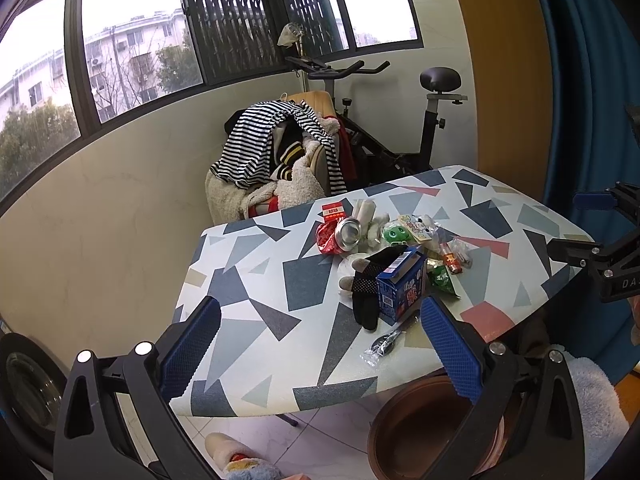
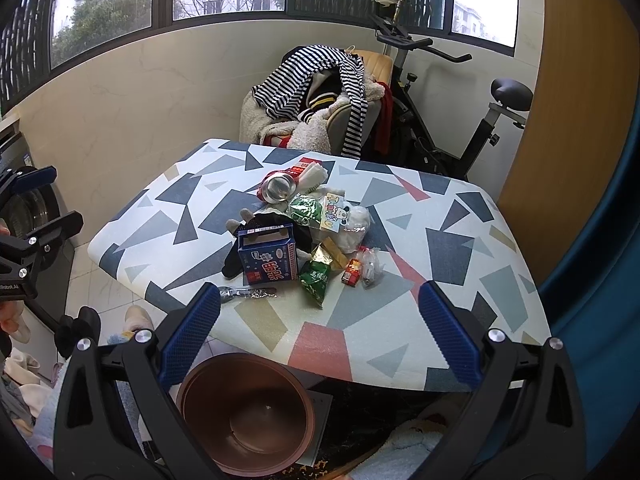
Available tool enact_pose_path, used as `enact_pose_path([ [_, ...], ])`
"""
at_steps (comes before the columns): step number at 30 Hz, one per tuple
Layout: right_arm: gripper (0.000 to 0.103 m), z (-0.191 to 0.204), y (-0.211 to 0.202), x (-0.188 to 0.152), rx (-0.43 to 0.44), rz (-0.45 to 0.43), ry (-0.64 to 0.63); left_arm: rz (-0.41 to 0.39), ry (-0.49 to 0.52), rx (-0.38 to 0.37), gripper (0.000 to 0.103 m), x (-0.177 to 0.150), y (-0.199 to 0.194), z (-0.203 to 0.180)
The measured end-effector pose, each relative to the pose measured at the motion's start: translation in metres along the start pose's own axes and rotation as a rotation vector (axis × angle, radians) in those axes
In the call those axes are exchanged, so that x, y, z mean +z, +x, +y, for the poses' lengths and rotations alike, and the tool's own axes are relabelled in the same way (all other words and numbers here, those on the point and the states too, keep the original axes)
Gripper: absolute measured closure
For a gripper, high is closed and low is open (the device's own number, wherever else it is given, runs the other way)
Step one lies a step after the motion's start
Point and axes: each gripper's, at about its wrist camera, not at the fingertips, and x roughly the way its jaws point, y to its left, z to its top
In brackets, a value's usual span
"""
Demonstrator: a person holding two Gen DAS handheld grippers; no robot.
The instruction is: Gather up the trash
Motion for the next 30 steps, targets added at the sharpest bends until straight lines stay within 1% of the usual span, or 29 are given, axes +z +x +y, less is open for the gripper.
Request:
enact_pose_path([
  [12,0.006,-0.001,0.001,-0.002,0.0,0.002,0.0,0.002,0.001,-0.001,0.005,0.0,0.0,0.0],
  [18,0.006,0.0,0.001,-0.001,0.0,0.003,-0.001,0.004,0.002,-0.002,0.005,-0.011,0.008,-0.009],
  [30,0.006,0.0,0.0,0.002,-0.001,0.005,-0.001,0.005,0.004,-0.003,0.005,-0.012,0.009,-0.01],
])
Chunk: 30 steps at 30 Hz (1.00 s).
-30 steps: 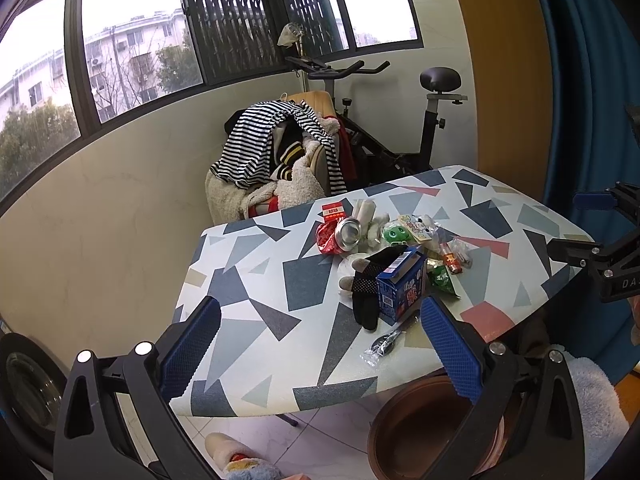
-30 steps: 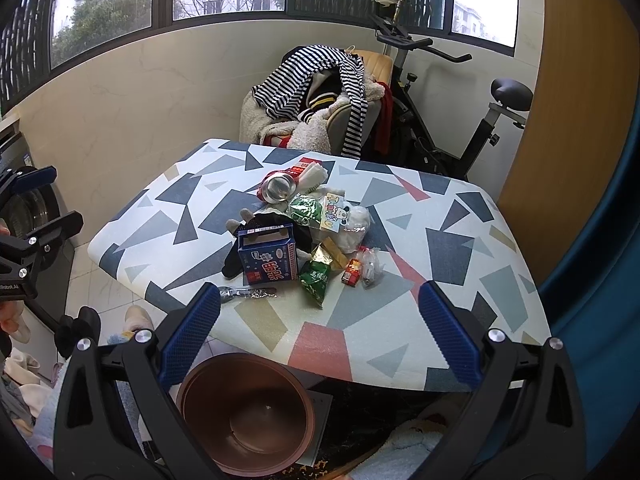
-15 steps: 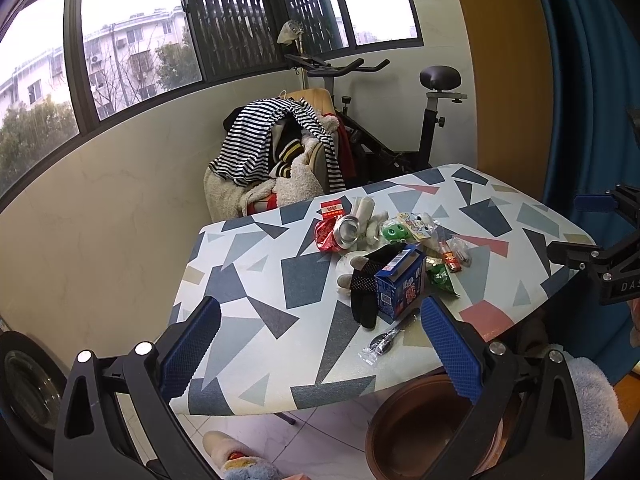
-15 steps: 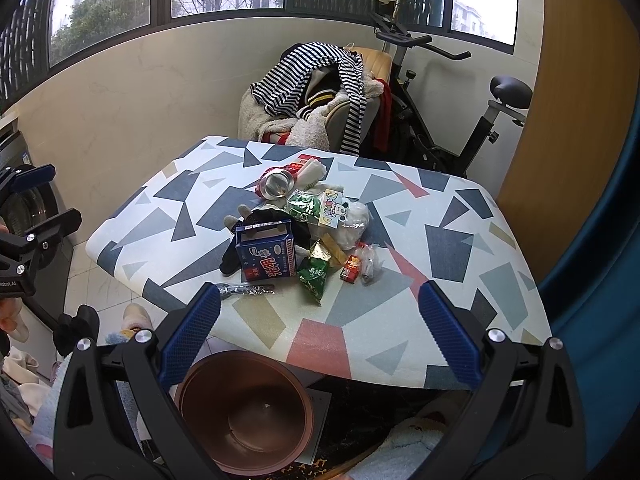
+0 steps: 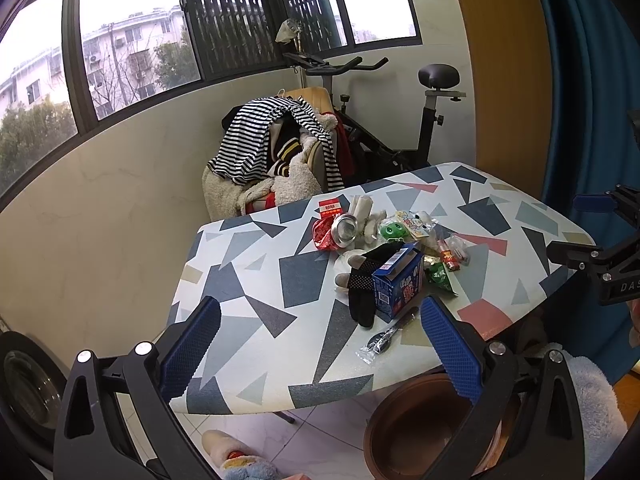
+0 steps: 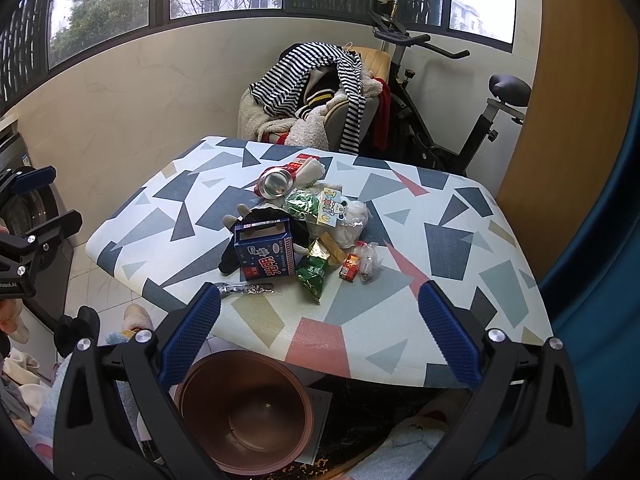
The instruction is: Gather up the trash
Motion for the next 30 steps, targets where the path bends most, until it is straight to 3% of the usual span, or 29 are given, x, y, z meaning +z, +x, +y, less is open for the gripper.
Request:
enact_pose_path([
  [7,0.006,0.001,-0.001,0.002,0.001,0.0,0.001,0.002,-0.002,-0.002,0.005,-0.001,0.001,-0.002],
  [16,0.006,-0.01,0.011,-0.02,0.005,0.016,0.017,0.021,-0.021,-0.017,0.005,0.001,0.006,-0.005],
  [20,0.006,-0.01,0.016,-0.022,-0.005,0.015,0.029,0.002,-0.053,-0.069,0.005,-0.003,0.01,0.001],
  [30,0.006,-0.02,0.042,-0.037,0.043,0.055,0.095,0.052,0.008,-0.047,0.005,-0.021,0.039,-0.002],
])
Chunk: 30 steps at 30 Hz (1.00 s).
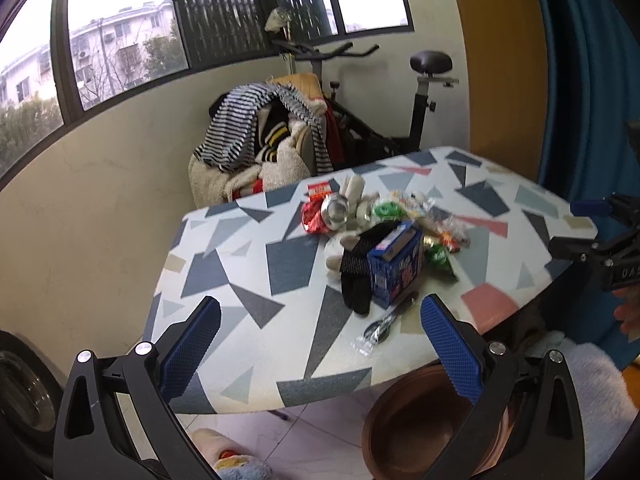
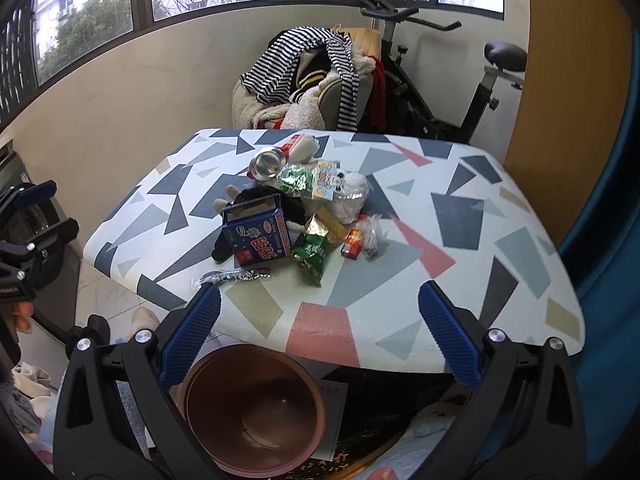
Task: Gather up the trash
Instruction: 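Reach the right tool to the blue snack box and close on it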
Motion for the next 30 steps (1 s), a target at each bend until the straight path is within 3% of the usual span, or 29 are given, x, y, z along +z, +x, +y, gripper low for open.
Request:
enact_pose_path([
  [5,0.006,-0.003,0.02,-0.01,0.006,0.045,-0.004,0.019,-0.056,-0.038,0.005,-0.009,0.019,0.007],
  [12,0.006,-0.009,0.051,-0.023,0.017,0.117,0.004,-0.002,-0.061,-0.032,0.005,-0.021,0.041,0.012],
  [16,0.006,-0.015,0.069,-0.026,-0.082,0.122,-0.002,0.026,-0.069,-0.035,0.005,-0.03,0.059,0.017],
  [20,0.006,-0.034,0.079,-0.021,-0.033,0.103,0.098,0.089,-0.099,-0.055,0.005,-0.038,0.079,0.023],
  [23,0.006,-0.04,0.085,-0.012,-0.013,0.069,0.129,0.122,-0.107,-0.01,0.005,-0.041,0.092,0.027],
  [27,0.006,-0.019,0.103,0.003,0.061,0.042,0.083,0.126,-0.148,0.014,0.005,-0.044,0.103,0.038],
  [30,0.006,0.008,0.119,0.014,0.116,0.015,0.013,0.097,-0.134,0.092,0.005,-0.045,0.106,0.043],
])
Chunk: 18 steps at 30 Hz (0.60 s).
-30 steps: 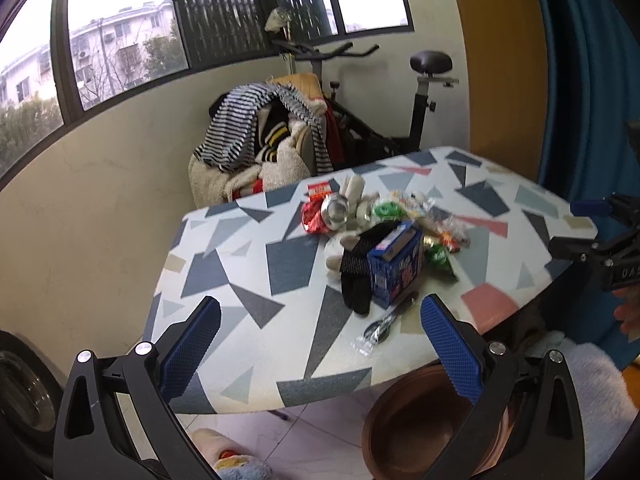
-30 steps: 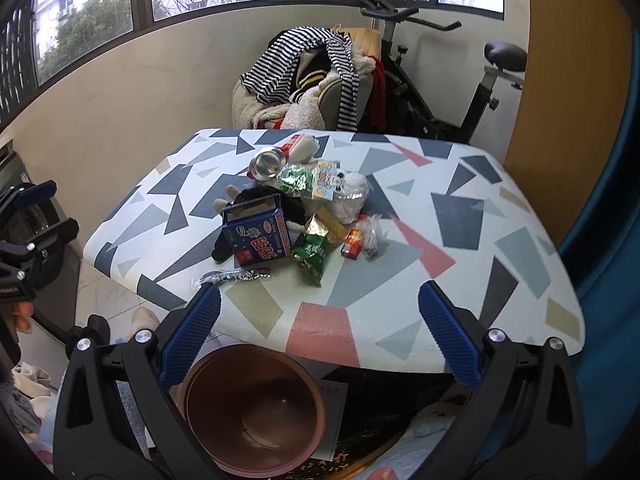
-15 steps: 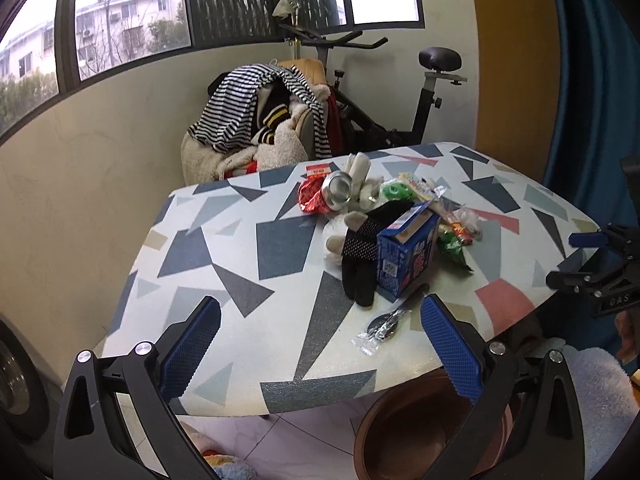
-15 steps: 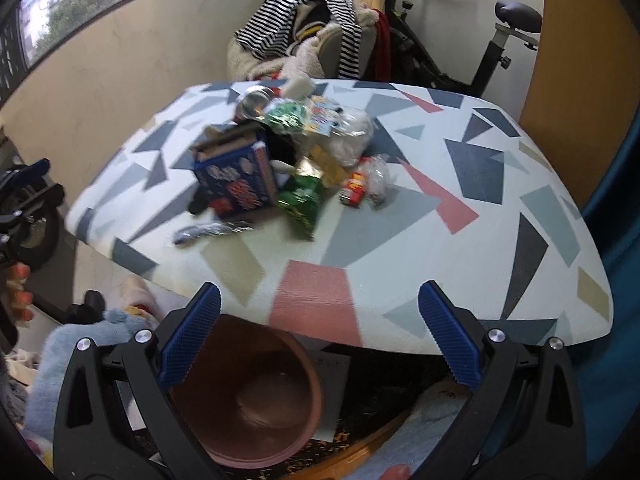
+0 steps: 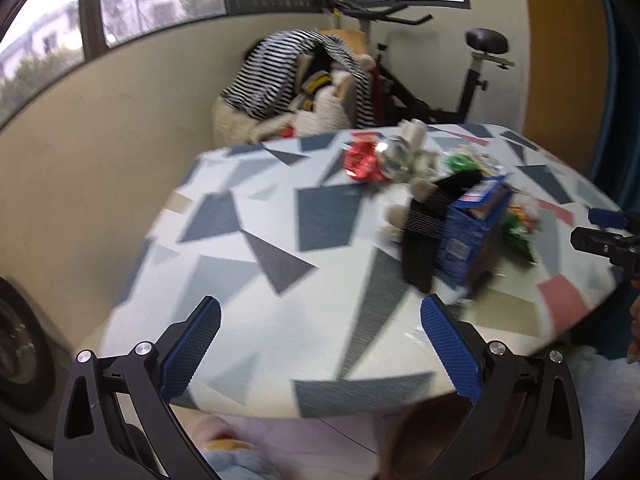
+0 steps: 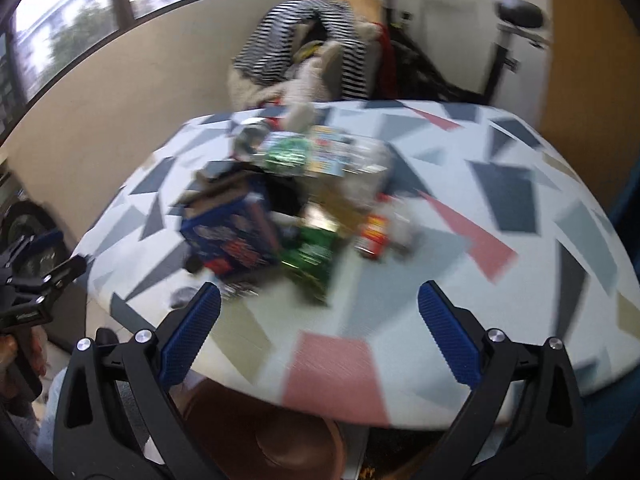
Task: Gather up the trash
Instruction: 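Reach the right tool to the blue snack box and close on it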
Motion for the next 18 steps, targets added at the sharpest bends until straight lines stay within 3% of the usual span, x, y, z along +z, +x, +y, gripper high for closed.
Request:
enact_pose_path([
  [4,0.006,0.026,0.024,0.011,0.053,-0.032,-0.058,0.016,-0.037,-0.013,0.005,-0.002,0.008,0.015],
  [11,0.006,0.059,0.067,0.022,0.044,-0.019,-0.147,0.037,-0.092,-0.016,0.005,-0.011,0.014,0.034],
  [15,0.006,0.056,0.079,0.027,0.019,-0.015,-0.132,0.051,-0.109,-0.037,0.005,-0.015,0.018,0.038],
  [17,0.006,0.052,0.08,0.031,0.078,-0.008,-0.118,0.049,-0.117,-0.045,0.005,-0.014,0.019,0.039],
  [18,0.022,0.052,0.079,0.031,0.089,-0.007,-0.121,0.048,-0.118,-0.048,0.005,-0.015,0.018,0.038],
])
